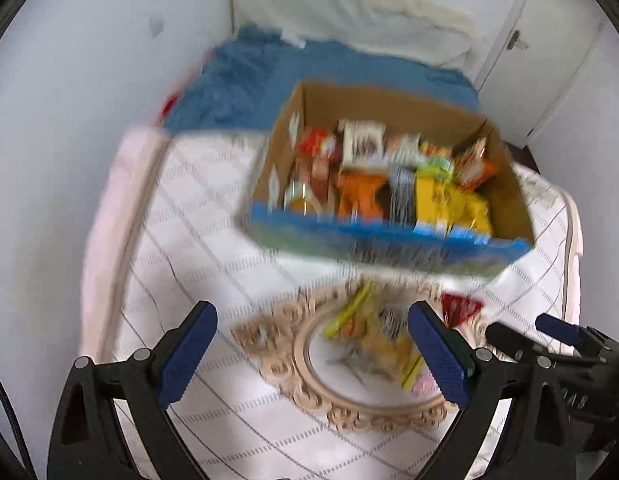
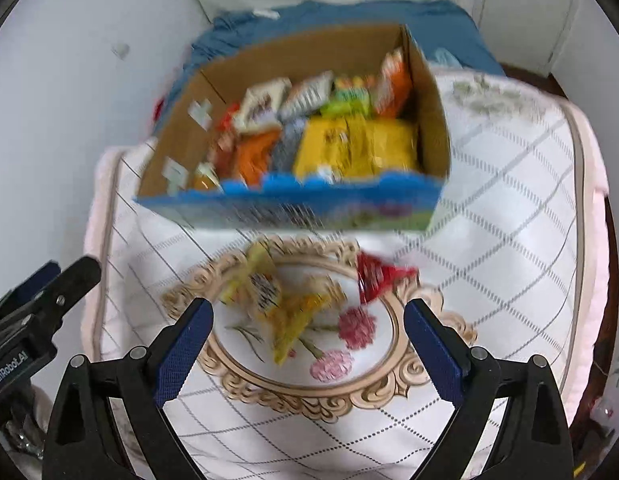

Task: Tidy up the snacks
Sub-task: 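Withdraw both tools from the box toward the remaining snacks, then grasp the yellow egg-biscuit bag with the left tool while the right tool grasps the red packet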

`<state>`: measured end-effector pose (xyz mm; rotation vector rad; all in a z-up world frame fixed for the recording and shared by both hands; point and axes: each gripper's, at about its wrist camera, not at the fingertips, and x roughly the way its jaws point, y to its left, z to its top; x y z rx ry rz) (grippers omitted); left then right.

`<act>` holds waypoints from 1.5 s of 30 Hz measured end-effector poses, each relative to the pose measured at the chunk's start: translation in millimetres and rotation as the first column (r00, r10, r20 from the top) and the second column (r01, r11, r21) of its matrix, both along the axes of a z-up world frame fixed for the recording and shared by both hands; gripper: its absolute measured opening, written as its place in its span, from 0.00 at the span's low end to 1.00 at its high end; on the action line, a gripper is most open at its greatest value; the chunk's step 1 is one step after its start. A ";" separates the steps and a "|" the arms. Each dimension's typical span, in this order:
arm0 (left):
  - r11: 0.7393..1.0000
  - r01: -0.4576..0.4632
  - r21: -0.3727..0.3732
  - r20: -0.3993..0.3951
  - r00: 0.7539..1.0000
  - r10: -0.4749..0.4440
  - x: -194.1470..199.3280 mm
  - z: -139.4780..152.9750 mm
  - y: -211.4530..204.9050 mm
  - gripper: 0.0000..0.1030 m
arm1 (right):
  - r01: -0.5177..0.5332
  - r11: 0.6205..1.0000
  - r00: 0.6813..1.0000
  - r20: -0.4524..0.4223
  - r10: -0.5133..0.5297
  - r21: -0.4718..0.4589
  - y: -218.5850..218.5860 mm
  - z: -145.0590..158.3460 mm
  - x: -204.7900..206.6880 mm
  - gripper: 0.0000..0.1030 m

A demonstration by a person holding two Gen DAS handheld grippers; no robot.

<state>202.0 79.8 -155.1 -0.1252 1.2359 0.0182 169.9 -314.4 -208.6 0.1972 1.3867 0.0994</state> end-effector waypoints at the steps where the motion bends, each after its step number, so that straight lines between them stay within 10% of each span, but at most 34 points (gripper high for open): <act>1: 1.000 -0.011 -0.022 -0.027 1.000 0.011 -1.9 -10.7 0.8 0.95 | 0.021 1.000 1.000 -0.015 -0.021 0.001 -6.7 -9.4 -0.5 0.95; 6: 0.992 -0.070 -0.109 -0.133 0.990 0.055 2.3 -59.6 -19.1 0.95 | 0.127 0.992 0.991 -0.050 -0.127 -0.002 -43.4 -43.0 3.2 0.95; 17: 0.998 -0.015 -0.056 -0.238 0.971 0.001 51.0 -126.2 -94.8 0.95 | 0.249 0.968 0.965 -0.097 -0.245 0.026 -84.4 -88.1 2.0 0.94; 30: 0.998 0.010 0.056 -0.318 0.948 0.008 4.3 -140.6 -44.3 0.95 | 0.317 0.939 0.944 -0.137 -0.299 0.133 -70.5 -135.2 27.6 0.84; 36: 0.971 -0.194 -0.138 -0.360 0.923 0.133 11.0 -132.8 -16.0 0.95 | 0.335 0.934 0.939 -0.121 -0.321 0.122 -65.4 -143.7 33.1 0.43; 45: 0.877 -0.388 -0.284 -0.509 0.836 0.205 59.4 -163.5 -35.0 0.95 | 0.339 0.930 0.938 -0.124 -0.323 0.142 -83.1 -139.7 10.4 0.41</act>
